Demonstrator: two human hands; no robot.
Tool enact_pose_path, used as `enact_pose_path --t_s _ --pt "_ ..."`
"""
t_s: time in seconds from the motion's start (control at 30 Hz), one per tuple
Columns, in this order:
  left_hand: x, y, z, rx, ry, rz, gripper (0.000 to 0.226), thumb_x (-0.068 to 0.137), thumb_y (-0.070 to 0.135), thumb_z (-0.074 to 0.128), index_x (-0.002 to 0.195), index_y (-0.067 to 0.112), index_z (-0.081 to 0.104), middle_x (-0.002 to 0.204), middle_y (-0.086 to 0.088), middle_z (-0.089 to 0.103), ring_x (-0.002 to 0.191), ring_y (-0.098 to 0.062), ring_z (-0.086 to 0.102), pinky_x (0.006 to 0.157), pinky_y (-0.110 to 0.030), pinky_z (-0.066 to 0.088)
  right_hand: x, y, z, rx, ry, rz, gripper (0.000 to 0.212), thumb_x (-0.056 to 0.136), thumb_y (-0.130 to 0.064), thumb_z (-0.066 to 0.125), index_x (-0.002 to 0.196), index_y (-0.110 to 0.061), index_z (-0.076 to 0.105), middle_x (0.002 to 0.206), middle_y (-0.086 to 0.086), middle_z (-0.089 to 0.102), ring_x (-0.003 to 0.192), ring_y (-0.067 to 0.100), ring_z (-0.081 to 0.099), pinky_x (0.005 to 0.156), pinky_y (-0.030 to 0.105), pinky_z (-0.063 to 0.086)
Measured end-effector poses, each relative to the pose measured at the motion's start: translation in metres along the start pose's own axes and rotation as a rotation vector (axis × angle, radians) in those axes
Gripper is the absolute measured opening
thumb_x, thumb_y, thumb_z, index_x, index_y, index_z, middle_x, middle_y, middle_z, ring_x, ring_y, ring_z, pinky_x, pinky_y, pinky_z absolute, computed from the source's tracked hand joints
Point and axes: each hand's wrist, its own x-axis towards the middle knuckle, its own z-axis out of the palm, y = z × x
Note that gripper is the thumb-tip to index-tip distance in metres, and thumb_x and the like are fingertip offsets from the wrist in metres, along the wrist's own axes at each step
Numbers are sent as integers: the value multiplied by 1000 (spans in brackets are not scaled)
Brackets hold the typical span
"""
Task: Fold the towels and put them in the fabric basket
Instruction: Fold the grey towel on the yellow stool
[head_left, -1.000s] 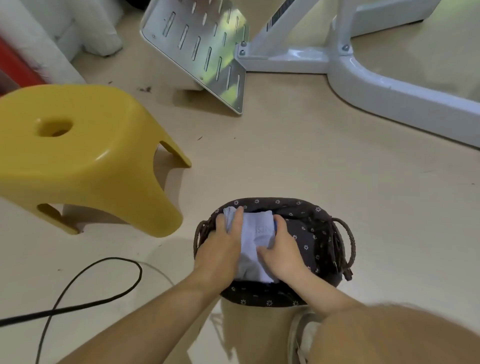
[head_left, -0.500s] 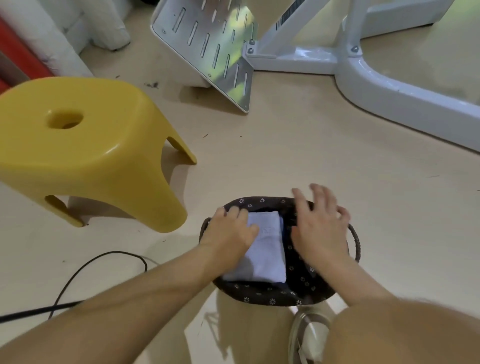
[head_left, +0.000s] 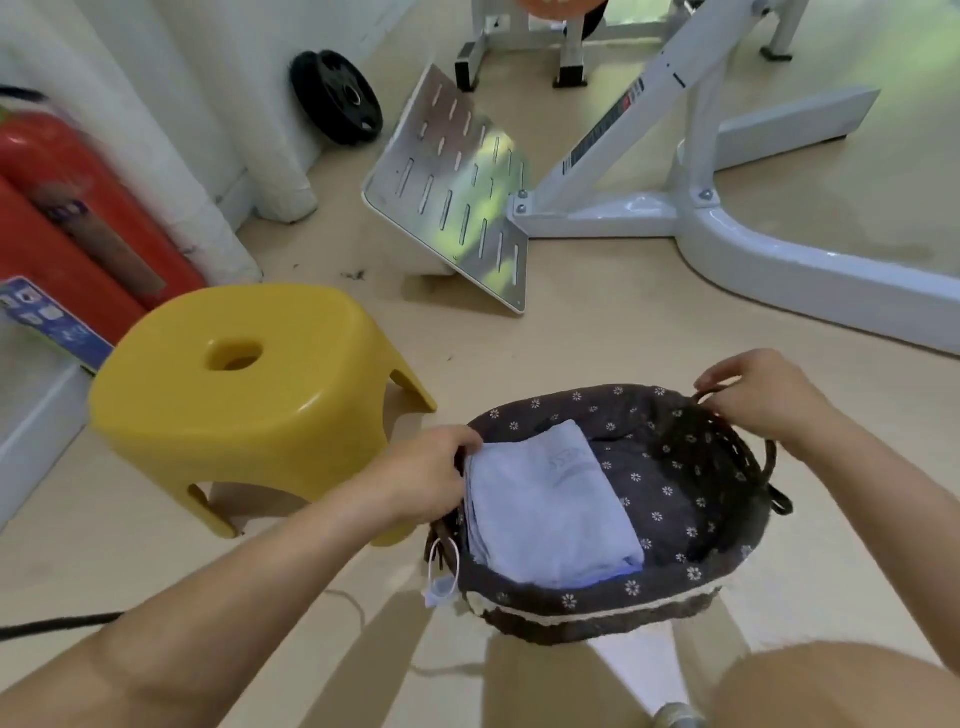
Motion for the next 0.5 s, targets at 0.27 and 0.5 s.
enact_pose_path --t_s 0.27,0.5 --pt "-46 -50 -161 -535 418 -158 48 80 -10 38 107 23 62 91 -18 67 63 -26 59 48 -25 46 -1 -158 -68 676 -351 -162 27 85 -4 59 110 -11 68 97 11 60 82 18 58 72 34 52" --pt "-57 -161 -210 -591 1105 -296 50 72 -8 41 107 21 63 106 -2 66 103 -25 61 92 -42 51 -39 -292 5 163 -342 -473 32 94 -2 36 108 -16 62 93 18 69 66 32 72 61 45 61"
